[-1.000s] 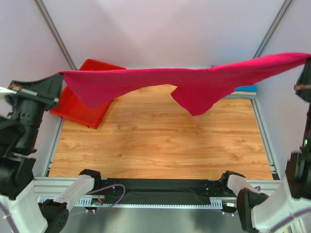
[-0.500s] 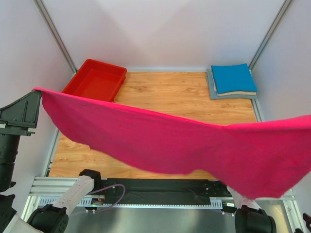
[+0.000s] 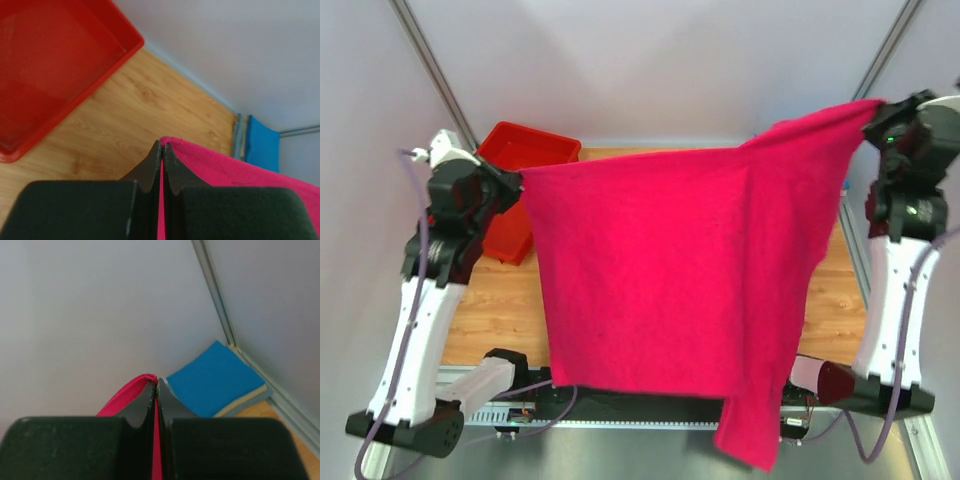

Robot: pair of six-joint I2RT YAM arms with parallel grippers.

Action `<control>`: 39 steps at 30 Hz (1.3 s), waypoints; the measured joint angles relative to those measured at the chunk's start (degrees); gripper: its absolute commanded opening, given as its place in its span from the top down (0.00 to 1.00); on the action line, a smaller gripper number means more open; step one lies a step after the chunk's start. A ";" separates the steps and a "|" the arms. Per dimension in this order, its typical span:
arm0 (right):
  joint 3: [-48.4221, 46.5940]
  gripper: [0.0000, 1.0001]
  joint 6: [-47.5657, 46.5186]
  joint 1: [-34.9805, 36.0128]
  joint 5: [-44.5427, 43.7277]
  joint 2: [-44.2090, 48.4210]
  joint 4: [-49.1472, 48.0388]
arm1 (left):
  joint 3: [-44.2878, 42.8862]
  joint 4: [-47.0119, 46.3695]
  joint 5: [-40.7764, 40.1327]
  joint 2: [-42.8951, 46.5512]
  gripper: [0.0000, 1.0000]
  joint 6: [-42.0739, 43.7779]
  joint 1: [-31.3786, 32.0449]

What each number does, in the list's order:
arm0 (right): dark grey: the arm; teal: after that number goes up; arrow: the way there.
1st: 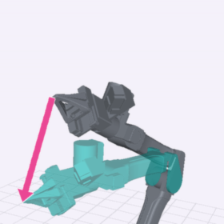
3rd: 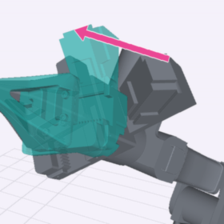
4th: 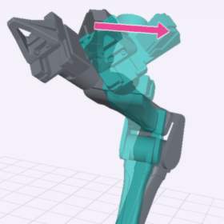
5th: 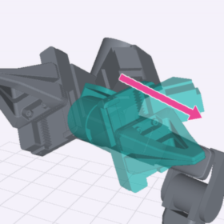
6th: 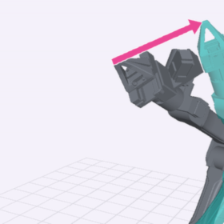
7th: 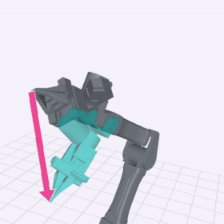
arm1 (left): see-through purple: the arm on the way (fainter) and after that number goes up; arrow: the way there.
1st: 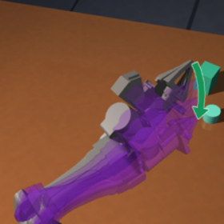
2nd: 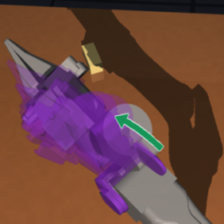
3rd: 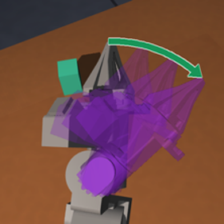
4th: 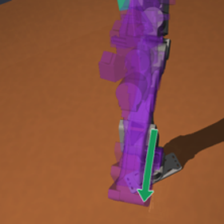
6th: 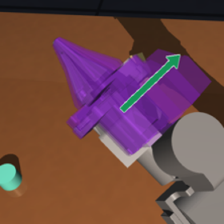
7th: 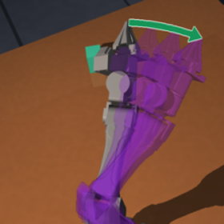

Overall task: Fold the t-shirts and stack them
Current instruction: Flatten the tshirt out

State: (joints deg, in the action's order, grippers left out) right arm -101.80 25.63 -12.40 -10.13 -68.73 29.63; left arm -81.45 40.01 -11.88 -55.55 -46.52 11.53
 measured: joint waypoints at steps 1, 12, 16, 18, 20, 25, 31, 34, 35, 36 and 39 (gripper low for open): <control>4.24 1.00 0.00 0.00 1.27 -1.64 -1.79 | 1.88 -1.40 -0.44 -1.97 1.00 0.39 0.00; 23.67 1.00 0.94 0.00 12.39 -14.23 -18.01 | 6.47 -17.81 1.25 -27.78 1.00 9.70 -1.40; 23.65 1.00 0.87 0.02 16.94 -21.14 -22.49 | 4.79 -19.78 4.59 -37.55 1.00 13.14 -2.75; 23.61 1.00 0.90 0.02 18.58 -24.02 -22.53 | 3.82 -19.74 5.88 -40.50 1.00 14.64 -3.26; 23.61 1.00 0.92 0.00 19.50 -25.64 -22.01 | 2.34 -19.69 7.10 -42.64 1.00 15.98 -3.80; 23.63 1.00 0.87 0.00 19.63 -24.90 -20.35 | -3.56 -20.26 10.45 -46.34 1.00 18.01 -5.60; 28.48 1.00 0.50 -0.04 18.99 -17.62 -16.65 | -5.25 -20.52 11.72 -47.25 1.00 21.42 -6.38; 34.03 1.00 0.63 -0.04 18.75 -12.39 -15.69 | -5.25 -20.46 11.87 -47.28 1.00 23.56 -6.38; 35.89 1.00 0.66 -0.04 18.62 -10.99 -15.65 | -5.20 -20.46 11.87 -47.28 1.00 24.35 -6.38; 37.42 1.00 0.66 -0.04 18.53 -10.01 -15.58 | -5.11 -20.48 11.87 -47.28 1.00 25.18 -6.38; 42.14 1.00 0.68 -0.04 18.25 -7.93 -15.21 | -4.66 -20.44 11.89 -47.36 1.00 27.36 -6.38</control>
State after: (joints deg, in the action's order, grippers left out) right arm -59.66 26.30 -12.45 8.12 -76.66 14.41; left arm -86.11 19.57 0.01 -102.91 -19.16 5.15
